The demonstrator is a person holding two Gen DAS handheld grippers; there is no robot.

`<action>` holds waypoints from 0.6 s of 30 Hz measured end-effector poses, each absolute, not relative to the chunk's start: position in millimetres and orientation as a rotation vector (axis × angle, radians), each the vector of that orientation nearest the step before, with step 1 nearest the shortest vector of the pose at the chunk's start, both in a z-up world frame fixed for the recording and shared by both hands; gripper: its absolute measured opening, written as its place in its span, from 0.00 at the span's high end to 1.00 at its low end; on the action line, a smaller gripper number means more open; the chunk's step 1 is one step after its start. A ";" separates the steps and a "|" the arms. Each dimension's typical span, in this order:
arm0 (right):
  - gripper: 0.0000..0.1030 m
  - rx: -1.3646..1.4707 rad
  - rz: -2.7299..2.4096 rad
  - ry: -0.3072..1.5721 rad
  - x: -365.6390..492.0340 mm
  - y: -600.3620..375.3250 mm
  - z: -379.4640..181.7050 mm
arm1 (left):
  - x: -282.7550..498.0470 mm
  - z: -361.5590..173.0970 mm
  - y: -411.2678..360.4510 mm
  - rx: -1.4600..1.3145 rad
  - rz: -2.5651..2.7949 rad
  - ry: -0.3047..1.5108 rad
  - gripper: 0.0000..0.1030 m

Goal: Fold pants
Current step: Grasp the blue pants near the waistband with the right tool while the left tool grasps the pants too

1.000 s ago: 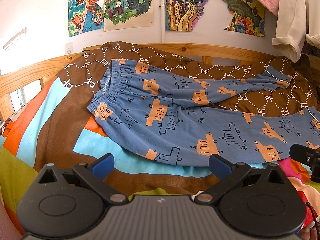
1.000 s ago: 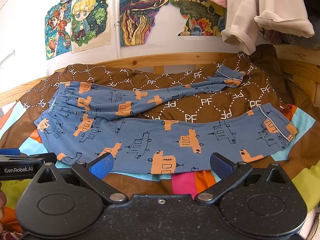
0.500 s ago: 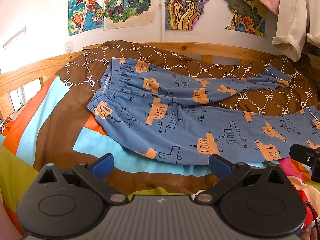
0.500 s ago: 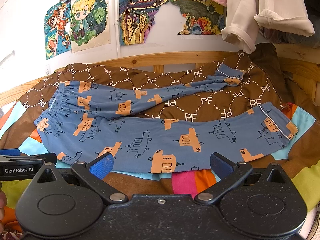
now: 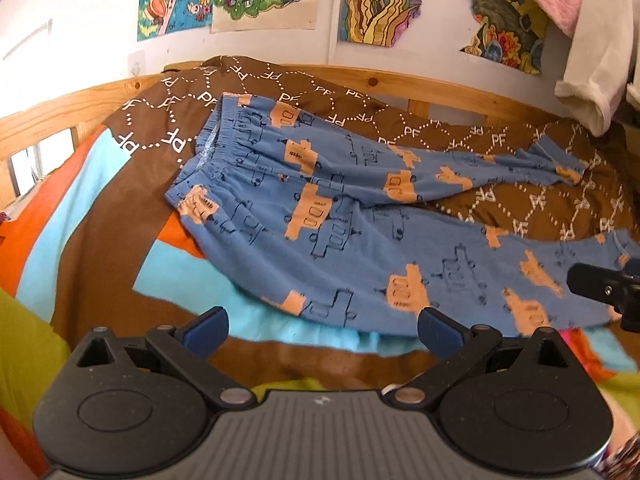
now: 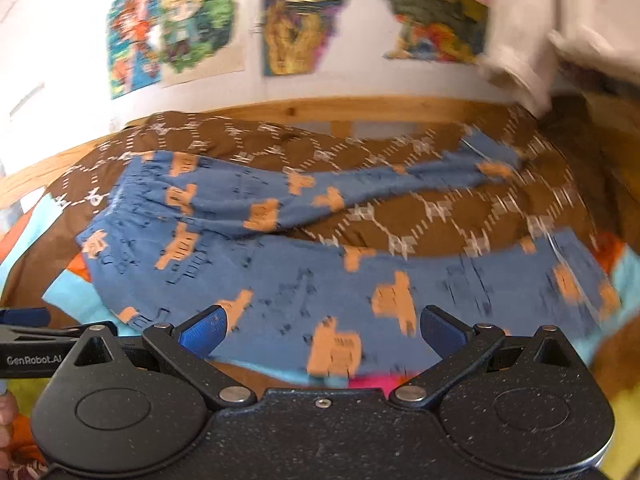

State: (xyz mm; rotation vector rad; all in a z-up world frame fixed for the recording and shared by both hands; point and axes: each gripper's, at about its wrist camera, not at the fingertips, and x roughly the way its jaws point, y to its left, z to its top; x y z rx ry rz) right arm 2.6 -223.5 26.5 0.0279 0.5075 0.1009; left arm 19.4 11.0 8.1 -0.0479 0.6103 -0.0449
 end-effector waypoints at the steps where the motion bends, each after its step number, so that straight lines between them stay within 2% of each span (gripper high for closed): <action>1: 0.01 -0.003 0.129 0.507 8.4 -222.9 34.4 | 22.8 12.5 11.9 -0.055 -0.050 0.611 0.00; 9: 0.01 -0.177 0.375 0.612 69.5 -221.8 103.9 | 61.4 55.2 23.3 -0.100 -0.119 0.582 0.00; 14: 0.01 -0.294 0.443 0.655 117.3 -222.5 153.9 | 103.4 86.1 34.3 -0.028 -0.137 0.546 0.00; 18: 0.01 -0.397 0.542 0.811 162.4 -219.6 177.6 | 145.5 107.6 53.0 -0.007 -0.127 0.556 0.00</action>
